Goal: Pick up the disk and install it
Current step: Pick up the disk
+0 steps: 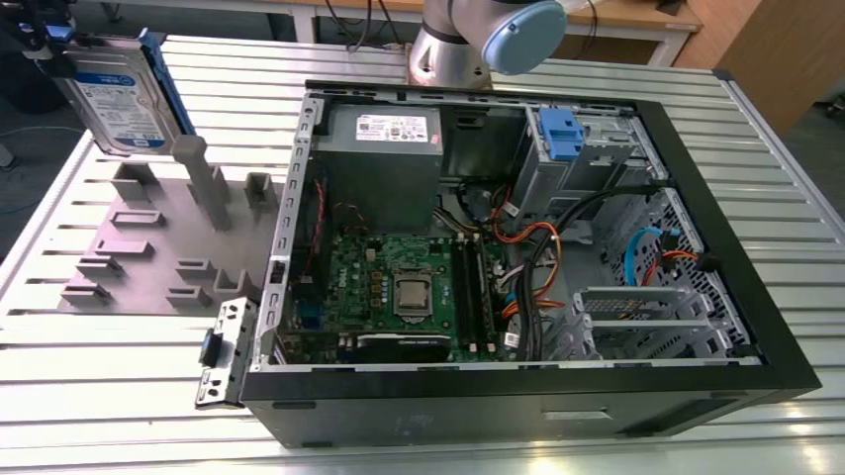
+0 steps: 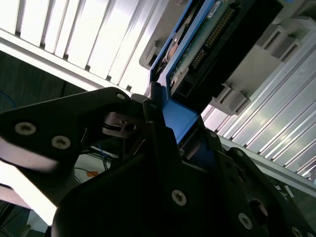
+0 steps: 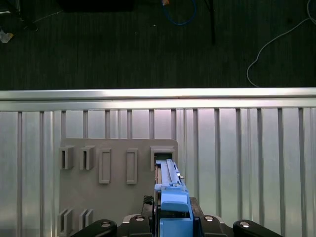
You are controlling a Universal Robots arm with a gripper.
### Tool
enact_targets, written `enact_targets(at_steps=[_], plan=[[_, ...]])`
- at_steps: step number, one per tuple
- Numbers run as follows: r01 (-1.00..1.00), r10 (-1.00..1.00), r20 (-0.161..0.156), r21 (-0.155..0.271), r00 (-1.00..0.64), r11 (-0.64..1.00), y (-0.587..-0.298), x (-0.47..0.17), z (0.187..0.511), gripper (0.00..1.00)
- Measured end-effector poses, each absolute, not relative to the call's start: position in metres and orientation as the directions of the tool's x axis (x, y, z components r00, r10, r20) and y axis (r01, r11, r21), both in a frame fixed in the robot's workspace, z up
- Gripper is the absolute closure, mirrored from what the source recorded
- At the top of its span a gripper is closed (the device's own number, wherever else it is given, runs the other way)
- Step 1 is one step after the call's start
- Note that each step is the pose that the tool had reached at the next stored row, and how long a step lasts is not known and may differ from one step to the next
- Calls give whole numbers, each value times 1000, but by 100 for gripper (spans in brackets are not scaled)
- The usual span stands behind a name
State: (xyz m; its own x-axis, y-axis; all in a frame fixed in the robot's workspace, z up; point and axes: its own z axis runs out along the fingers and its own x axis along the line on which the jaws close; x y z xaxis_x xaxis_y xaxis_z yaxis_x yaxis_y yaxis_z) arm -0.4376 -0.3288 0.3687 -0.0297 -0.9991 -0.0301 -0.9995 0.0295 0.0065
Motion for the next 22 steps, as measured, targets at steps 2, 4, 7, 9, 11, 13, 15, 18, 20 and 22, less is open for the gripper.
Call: enact_targets(at_steps=[2, 4, 7, 9, 11, 13, 15, 18, 20, 22], plan=[[-1000, -999, -30, 7, -30, 30, -329, -438, 369, 64], [-1000, -999, -30, 7, -30, 29, -329, -438, 369, 64], [-1000, -999, -30, 7, -30, 30, -329, -438, 371, 64], [-1000, -999, -30, 7, -30, 29, -329, -438, 373, 64], [-1000, -999, -30, 7, -30, 29, -329, -438, 376, 64], [-1000, -999, -30, 6, -30, 30, -329, -438, 377, 64], [-1000, -999, -30, 7, -30, 30, -329, -438, 379, 64], [-1000, -999, -30, 7, -30, 29, -329, -438, 380, 64], [-1000, -999, -30, 7, -30, 30, -329, -438, 381, 64], [-1000, -999, -30, 7, -30, 30, -328, -438, 383, 64]])
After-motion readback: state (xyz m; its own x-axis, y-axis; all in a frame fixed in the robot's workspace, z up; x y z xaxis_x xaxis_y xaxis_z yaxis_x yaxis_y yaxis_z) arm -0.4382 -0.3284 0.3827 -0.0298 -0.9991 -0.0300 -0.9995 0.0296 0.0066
